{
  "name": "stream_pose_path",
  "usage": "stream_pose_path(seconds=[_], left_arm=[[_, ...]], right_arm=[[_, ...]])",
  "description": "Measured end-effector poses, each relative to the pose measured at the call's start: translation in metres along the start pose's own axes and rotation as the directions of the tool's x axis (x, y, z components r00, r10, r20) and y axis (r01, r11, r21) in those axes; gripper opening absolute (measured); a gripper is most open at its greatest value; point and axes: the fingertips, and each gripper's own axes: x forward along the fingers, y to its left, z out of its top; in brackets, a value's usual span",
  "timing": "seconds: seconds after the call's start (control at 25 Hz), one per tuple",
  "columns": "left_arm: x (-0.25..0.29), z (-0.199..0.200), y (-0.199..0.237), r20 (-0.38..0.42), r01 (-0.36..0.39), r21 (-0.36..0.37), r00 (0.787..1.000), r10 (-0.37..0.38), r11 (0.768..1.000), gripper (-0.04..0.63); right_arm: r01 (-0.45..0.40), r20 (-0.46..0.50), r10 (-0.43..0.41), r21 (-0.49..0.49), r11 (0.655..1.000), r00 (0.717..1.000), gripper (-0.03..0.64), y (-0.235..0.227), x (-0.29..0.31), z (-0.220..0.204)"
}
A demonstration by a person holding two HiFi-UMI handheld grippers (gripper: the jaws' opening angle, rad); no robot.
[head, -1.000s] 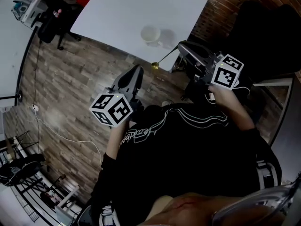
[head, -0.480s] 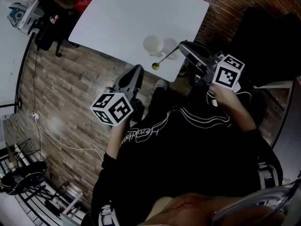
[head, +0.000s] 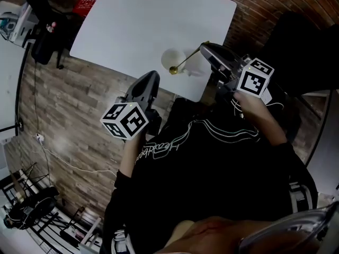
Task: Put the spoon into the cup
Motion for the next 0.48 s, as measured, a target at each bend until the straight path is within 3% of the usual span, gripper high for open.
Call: stream_pose_path(seconds=[0.32, 0.48], left_arm=[[0.053, 0.028, 0.052, -0.044, -0.013, -0.014, 0.999, 0.012, 1.0, 0.005], [0.056, 0.037, 0.066, -0.066, -0.018, -0.031, 0.998, 0.016, 0.999, 0.005]], right_arm=[[0.036, -0.011, -0.035, 0.052, 0.998, 0.999, 0.0, -0.073, 0.059, 0.008], [0.059, -0.026, -0.058, 0.065, 0.996, 0.998, 0.0, -0.082, 0.077, 0.007]])
